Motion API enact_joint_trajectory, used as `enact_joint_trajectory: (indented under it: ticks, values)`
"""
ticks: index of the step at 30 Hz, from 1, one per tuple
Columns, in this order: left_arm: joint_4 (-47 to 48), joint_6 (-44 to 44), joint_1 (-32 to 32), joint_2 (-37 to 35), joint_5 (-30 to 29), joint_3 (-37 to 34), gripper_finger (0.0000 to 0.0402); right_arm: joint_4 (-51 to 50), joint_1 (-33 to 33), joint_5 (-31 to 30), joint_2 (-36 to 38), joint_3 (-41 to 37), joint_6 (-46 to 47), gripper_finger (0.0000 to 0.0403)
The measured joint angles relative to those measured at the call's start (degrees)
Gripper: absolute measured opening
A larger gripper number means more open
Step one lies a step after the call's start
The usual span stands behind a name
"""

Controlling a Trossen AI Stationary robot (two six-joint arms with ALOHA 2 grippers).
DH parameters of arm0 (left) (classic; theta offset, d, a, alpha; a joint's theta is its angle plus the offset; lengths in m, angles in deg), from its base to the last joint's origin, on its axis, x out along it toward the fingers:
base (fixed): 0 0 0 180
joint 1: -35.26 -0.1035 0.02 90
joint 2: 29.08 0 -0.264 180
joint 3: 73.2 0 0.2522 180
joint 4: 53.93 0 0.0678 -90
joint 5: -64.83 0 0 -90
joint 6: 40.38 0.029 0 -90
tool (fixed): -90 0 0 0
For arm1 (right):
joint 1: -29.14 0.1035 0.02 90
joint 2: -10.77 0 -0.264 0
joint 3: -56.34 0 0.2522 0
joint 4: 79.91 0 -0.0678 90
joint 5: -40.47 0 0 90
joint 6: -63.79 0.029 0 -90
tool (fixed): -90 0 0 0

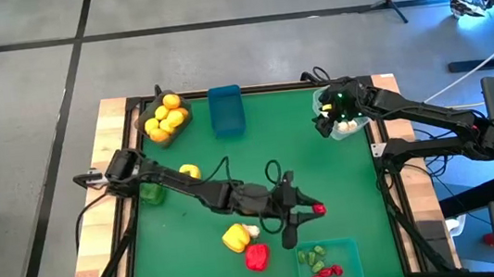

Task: Sort produce into baskets
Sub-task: Put the red pepper into the light blue bin

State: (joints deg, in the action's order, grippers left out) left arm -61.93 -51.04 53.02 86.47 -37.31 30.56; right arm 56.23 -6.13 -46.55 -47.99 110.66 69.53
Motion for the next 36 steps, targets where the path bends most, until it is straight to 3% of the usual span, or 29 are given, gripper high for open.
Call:
enact_joint_trajectory:
  ticks: [14, 25, 29, 36]
  values:
    - [0.5, -1.4, 4.7, 10.8, -1.2, 10.2, 0.0116, -0.4, 0.0, 0.2, 0.0, 0.0, 0.0, 0.0244]
    - [0.8, -6.9, 7.1, 18.4, -1.1, 11.3, 0.0116, -0.5, 0.0, 0.2, 0.0, 0.0, 0.0, 0.0244]
    - [7.0, -6.9, 7.9, 19.4, 0.9, 11.3, 0.0116, -0.4, 0.0, 0.2, 0.0, 0.0, 0.0, 0.0244]
    - [10.1, -10.4, 7.6, 19.2, 1.7, 11.3, 0.0161, -0.4, 0.0, 0.2, 0.0, 0.0, -0.1, 0.0244]
